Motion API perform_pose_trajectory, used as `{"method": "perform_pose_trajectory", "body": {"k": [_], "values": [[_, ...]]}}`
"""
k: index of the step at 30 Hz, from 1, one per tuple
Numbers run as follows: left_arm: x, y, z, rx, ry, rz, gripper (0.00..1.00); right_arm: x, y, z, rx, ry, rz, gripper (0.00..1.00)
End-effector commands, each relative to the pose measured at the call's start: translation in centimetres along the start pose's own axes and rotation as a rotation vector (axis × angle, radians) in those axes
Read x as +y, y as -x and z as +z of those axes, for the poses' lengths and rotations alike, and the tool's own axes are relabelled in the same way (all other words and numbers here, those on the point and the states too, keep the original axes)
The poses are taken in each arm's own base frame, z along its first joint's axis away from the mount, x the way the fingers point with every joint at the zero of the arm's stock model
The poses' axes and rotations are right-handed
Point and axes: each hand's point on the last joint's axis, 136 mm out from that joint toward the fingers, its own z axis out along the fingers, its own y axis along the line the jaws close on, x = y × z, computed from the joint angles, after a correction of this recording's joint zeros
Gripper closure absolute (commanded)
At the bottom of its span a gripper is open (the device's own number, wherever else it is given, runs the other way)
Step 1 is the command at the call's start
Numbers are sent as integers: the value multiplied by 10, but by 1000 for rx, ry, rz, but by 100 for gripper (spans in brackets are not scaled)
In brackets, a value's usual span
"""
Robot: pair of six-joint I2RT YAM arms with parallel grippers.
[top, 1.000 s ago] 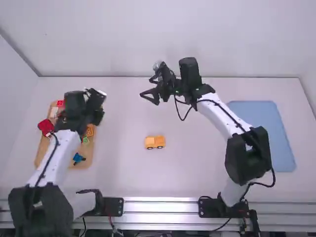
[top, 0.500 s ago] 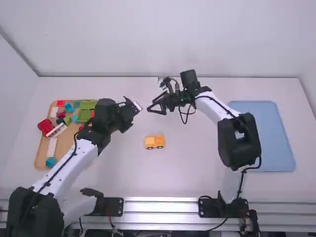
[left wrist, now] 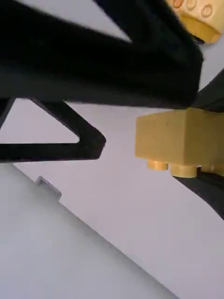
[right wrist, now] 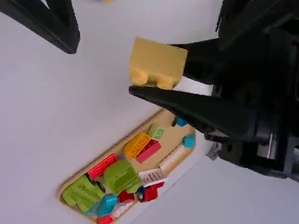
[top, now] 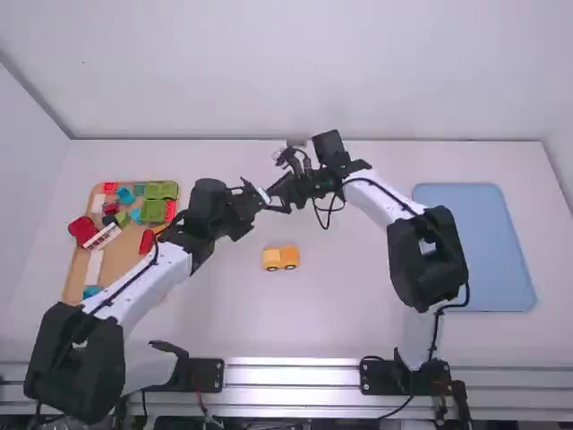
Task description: Assemble lego blocks to make yellow taxi
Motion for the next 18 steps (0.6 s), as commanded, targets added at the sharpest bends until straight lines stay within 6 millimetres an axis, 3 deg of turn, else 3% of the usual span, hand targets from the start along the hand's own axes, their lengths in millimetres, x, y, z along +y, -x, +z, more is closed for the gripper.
{"method": "perform_pose_trajectory", "body": {"k": [1, 12, 18], "values": [[-6, 2, 1, -15, -21, -15, 97, 4, 8, 3, -4, -16, -7, 25], [-2, 12, 1, -56, -7, -32, 97, 7, 10, 7, -8, -10, -4, 35], [-8, 14, 6, -94, -28, -26, 96, 9, 10, 9, -6, -6, -9, 48]]}}
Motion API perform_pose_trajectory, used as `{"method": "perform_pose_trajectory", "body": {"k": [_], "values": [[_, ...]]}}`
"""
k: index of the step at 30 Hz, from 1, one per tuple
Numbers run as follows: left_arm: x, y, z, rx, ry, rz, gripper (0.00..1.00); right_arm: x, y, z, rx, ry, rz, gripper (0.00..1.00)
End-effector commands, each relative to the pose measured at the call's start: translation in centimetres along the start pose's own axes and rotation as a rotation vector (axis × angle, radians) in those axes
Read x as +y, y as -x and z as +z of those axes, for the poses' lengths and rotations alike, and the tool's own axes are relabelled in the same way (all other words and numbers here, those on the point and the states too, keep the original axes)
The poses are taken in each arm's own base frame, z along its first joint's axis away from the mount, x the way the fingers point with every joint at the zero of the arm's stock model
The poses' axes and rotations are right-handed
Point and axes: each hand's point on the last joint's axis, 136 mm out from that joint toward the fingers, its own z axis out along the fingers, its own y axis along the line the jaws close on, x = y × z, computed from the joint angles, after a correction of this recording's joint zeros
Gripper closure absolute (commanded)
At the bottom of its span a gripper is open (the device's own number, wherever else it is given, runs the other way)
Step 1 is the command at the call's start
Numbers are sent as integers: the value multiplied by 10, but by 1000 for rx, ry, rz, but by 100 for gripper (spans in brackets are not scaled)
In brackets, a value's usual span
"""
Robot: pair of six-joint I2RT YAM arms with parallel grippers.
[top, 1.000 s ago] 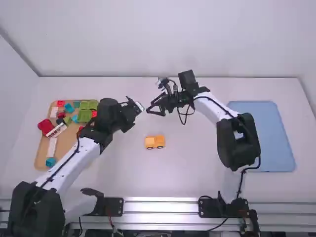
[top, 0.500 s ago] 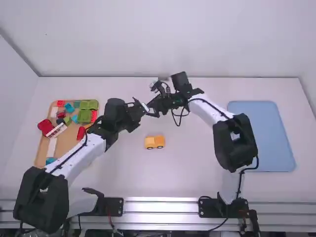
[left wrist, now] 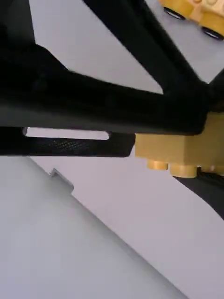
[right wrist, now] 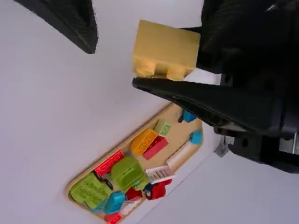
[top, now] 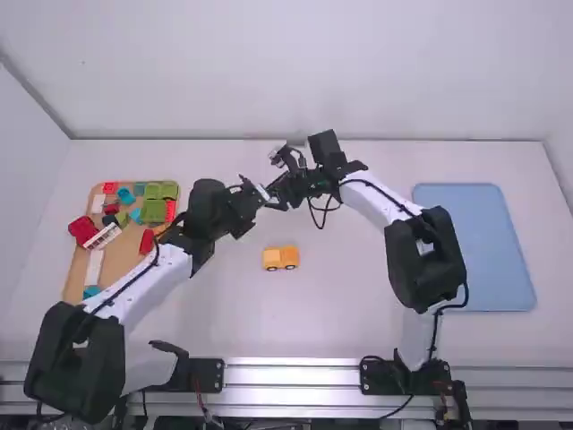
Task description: Assemble lego blocks to make yellow taxi
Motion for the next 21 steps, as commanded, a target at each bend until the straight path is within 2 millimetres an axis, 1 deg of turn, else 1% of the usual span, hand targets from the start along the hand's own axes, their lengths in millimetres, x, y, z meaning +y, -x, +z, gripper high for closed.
{"method": "perform_pose_trajectory", "body": {"k": [1, 6, 9, 12, 14, 15, 18, 20, 21], "values": [[-12, 4, 7, -32, -51, -2, 96, 8, 5, 2, -2, 12, -15, 48], [-11, 3, 16, -37, -46, -24, 97, 11, 4, 6, 5, 13, 0, 48], [-9, 6, 23, -63, -40, -40, 98, 0, 3, 6, 13, -53, 31, 48], [-9, 7, 23, -68, -41, -43, 98, 1, 1, 10, 22, -59, 28, 48], [-8, 9, 23, -74, -39, -56, 98, 0, 1, 12, 26, -74, 26, 53], [-8, 9, 22, -75, -38, -57, 98, 0, 0, 12, 27, -78, 26, 53], [-5, 12, 22, -90, -30, -75, 98, -4, 0, 13, 31, -101, 22, 62], [-5, 14, 22, -98, -29, -72, 98, 0, 0, 17, 35, -91, 15, 72], [-5, 14, 22, -99, -27, -75, 98, 1, -1, 18, 37, -90, 14, 75]]}}
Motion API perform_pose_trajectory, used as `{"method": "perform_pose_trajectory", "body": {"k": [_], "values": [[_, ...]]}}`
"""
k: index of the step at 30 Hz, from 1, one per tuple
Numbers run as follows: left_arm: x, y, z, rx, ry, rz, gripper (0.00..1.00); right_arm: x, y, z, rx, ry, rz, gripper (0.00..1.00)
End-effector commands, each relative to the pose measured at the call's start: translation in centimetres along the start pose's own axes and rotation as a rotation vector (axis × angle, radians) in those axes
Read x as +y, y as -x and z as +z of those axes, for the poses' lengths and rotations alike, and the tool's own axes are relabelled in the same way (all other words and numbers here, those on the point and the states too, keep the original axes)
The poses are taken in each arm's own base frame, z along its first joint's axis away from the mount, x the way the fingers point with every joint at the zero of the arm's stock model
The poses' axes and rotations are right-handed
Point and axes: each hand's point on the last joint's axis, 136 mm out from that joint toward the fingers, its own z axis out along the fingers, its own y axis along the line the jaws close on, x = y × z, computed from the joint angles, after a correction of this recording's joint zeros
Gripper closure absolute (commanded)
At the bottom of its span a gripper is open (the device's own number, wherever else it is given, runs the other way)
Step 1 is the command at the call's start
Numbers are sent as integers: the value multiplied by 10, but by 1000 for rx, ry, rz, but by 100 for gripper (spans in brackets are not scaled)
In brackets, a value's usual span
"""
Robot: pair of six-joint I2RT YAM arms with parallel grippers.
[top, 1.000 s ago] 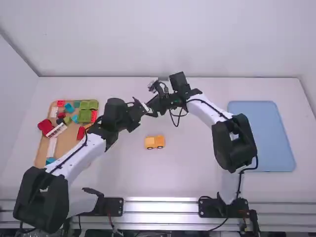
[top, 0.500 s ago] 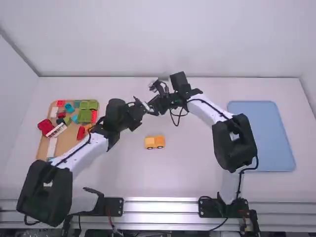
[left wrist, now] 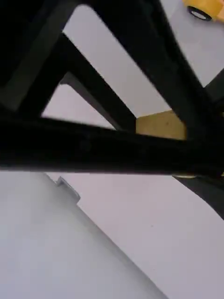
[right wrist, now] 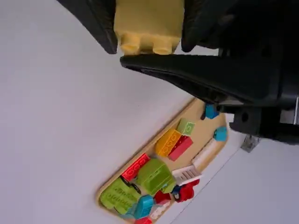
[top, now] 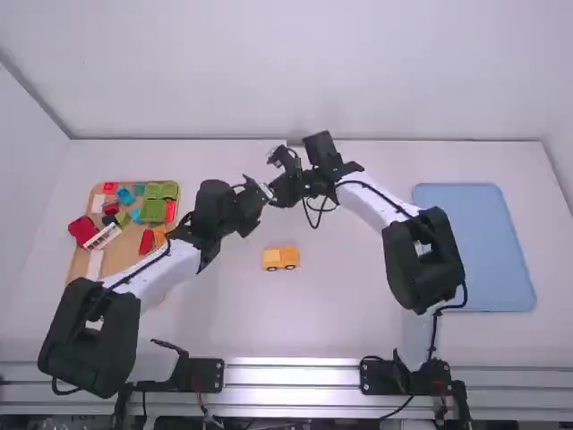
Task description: Assemble lego blocks to make yellow taxi
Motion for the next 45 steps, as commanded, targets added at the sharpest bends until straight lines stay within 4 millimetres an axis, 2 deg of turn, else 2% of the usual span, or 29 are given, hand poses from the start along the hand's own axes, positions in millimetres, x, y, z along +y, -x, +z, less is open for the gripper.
{"method": "perform_pose_trajectory", "body": {"k": [1, 3, 4, 5, 6, 7, 8, 12, 14, 20, 23, 25, 29, 31, 34, 37, 40, 41, 45], "values": [[-1, 17, -1, -56, -11, -14, 98, 19, 1, 8, 15, 35, -41, 76], [-1, 17, -1, -55, -11, -14, 95, 17, 1, 7, 14, 32, -38, 82], [-1, 17, -1, -57, -10, -21, 82, 16, 1, 6, 13, 30, -35, 83], [-1, 17, -1, -58, -10, -23, 78, 16, 1, 6, 13, 29, -35, 83], [0, 18, -1, -60, -8, -54, 60, 16, 1, 6, 11, 29, -41, 83], [0, 18, -1, -61, -10, -82, 51, 15, 2, 6, 10, 29, -46, 83], [-3, 20, -2, -71, -29, -129, 1, 14, 3, 5, 7, 23, -72, 80], [-26, 35, -17, -162, -232, -165, 1, -6, 5, -7, 3, -55, -117, 81], [-26, 39, -27, -196, -279, -175, 1, -6, 4, -12, 15, -59, -142, 82], [-19, 50, -77, -379, -507, -222, 1, 15, 3, -43, 106, 3, -378, 86], [-16, 47, -96, -426, -589, -261, 1, 38, 0, -56, 156, 74, -529, 85], [-18, 41, -97, -413, -605, -282, 1, 53, -3, -60, 172, 125, -609, 85], [-40, 40, -101, -419, -675, -223, 1, 71, -9, -61, 204, 179, -710, 84], [-44, 40, -99, -410, -681, -223, 1, 72, -10, -60, 207, 182, -714, 84], [-61, 40, -89, -358, -689, -210, 1, 80, -12, -53, 217, 200, -731, 84], [-67, 38, -81, -316, -665, -196, 0, 83, -13, -50, 220, 210, -747, 84], [-66, 36, -78, -295, -646, -195, 11, 83, -13, -50, 223, 206, -745, 84], [-65, 35, -78, -294, -646, -199, 20, 82, -13, -51, 222, 205, -737, 84], [-62, 32, -78, -288, -636, -209, 37, 81, -13, -52, 222, 202, -733, 84]]}}
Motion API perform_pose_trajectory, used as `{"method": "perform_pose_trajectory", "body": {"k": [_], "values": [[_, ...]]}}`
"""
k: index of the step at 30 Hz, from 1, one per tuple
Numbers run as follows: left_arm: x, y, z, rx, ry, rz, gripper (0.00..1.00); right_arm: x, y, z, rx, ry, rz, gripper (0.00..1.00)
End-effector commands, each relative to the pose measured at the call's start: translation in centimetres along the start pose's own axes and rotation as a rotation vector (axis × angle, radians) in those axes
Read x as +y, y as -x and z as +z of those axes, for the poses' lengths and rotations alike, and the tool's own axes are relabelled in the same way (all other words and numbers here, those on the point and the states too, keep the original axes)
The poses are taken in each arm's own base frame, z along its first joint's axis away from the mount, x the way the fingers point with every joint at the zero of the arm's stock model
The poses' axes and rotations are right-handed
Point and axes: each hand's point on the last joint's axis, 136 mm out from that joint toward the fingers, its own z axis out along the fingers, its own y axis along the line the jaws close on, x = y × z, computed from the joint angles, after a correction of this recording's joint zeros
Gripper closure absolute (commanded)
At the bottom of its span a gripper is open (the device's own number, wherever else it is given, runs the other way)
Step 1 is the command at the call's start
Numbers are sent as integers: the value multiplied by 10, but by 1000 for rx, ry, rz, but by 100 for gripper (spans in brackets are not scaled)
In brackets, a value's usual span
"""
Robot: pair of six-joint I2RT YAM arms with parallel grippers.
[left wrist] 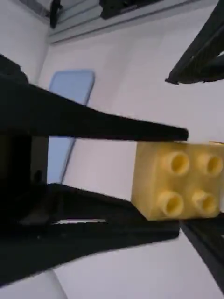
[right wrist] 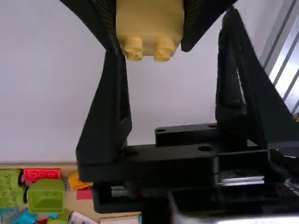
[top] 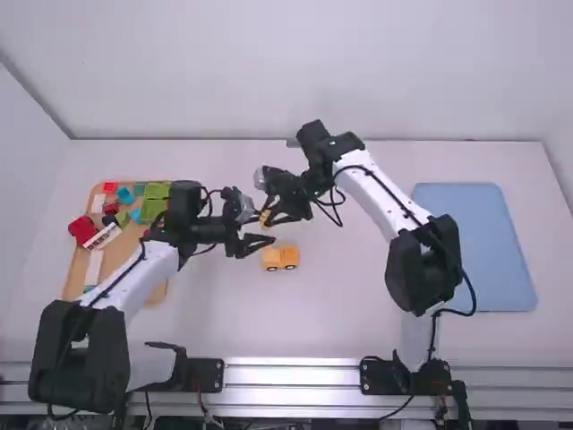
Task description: Assemble lego blocks to make yellow taxi
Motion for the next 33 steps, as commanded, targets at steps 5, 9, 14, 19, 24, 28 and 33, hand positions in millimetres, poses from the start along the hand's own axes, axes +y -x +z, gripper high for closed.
{"method": "perform_pose_trajectory", "body": {"k": [5, 9, 14, 19, 24, 28, 33], "values": [[2, 8, -4, -16, 9, 29, 50, -1, 13, -14, -21, -34, -44, 84], [1, 8, -3, -16, 4, 31, 57, -4, 10, -18, -22, -43, -36, 83], [0, 9, -3, -18, 4, 37, 76, -4, 10, -18, -23, -44, -35, 83], [1, 9, -3, -18, 4, 24, 94, -4, 11, -18, -25, -46, -37, 43], [14, 11, -4, -14, 69, -85, 96, -23, 19, -34, -37, -144, 99, 2], [31, 1, -6, 28, 175, -156, 98, -45, 22, -80, -21, -356, 182, 2], [40, -2, -7, 45, 236, -201, 98, -58, 18, -135, -9, -667, 326, 2]]}}
